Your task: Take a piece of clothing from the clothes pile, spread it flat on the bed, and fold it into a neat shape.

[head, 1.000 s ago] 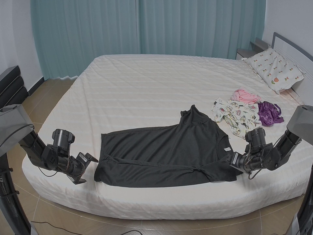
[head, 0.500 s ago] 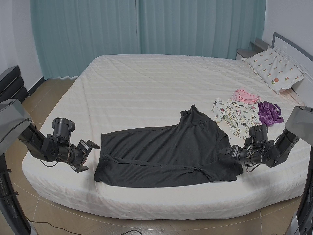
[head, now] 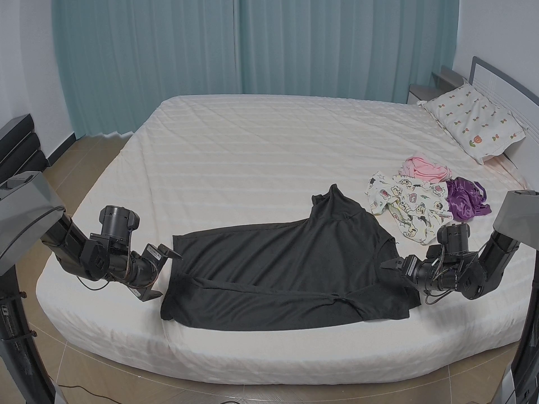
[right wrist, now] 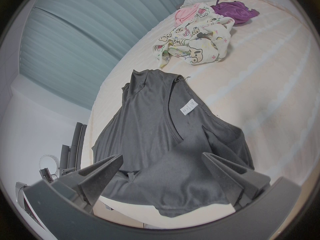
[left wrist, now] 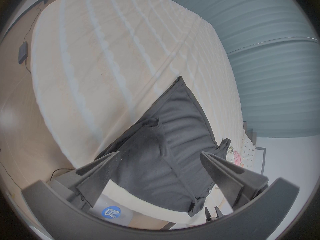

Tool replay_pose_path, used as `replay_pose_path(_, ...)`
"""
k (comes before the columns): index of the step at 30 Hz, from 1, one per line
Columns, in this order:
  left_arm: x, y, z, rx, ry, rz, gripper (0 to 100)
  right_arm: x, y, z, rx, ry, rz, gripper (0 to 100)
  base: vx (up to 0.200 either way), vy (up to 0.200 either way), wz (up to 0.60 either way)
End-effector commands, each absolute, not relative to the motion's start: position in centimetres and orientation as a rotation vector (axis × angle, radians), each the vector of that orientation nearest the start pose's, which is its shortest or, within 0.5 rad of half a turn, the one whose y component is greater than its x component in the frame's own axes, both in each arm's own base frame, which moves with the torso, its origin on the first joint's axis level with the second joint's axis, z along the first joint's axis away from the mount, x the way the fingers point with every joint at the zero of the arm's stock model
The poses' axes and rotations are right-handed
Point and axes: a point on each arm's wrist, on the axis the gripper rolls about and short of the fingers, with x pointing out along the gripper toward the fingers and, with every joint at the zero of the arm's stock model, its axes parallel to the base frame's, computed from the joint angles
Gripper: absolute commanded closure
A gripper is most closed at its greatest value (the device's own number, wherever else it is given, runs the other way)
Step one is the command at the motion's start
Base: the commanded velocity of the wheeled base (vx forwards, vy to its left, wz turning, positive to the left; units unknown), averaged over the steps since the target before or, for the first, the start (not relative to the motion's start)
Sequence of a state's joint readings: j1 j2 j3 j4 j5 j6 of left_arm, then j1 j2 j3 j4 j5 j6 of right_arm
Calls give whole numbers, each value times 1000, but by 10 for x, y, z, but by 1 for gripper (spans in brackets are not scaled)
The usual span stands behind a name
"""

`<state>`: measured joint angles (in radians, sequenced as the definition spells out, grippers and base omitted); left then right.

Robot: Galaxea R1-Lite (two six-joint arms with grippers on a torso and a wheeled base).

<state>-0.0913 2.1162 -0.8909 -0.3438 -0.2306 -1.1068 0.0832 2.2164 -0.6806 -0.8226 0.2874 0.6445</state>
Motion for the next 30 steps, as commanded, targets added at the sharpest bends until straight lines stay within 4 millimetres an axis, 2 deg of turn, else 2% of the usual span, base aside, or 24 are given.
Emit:
replay_pose_path(1, 349, -43, 38, -1066, 968, 207, 0, 335, 34, 0, 683, 812, 108, 0, 0, 0, 0)
replay_pose_path(7, 352, -51, 29, -1008, 981, 196, 0, 334, 33, -2, 676, 818, 105, 0, 0, 0, 0)
replay_pose_path(15, 350, -58, 13, -925, 988, 267, 0, 333, 34, -3, 676, 823, 106, 0, 0, 0, 0)
replay_pose_path(19, 349, -57, 16, -936, 977, 271, 0, 332, 35, -2, 674, 825, 111, 0, 0, 0, 0)
replay_pose_path(28, 348, -58, 15, -927, 985, 266, 0, 330, 36, -4, 663, 833, 112, 0, 200, 0, 0)
replay_pose_path(30, 347, -58, 14, -926, 991, 266, 0, 330, 36, -4, 660, 833, 114, 0, 0, 0, 0)
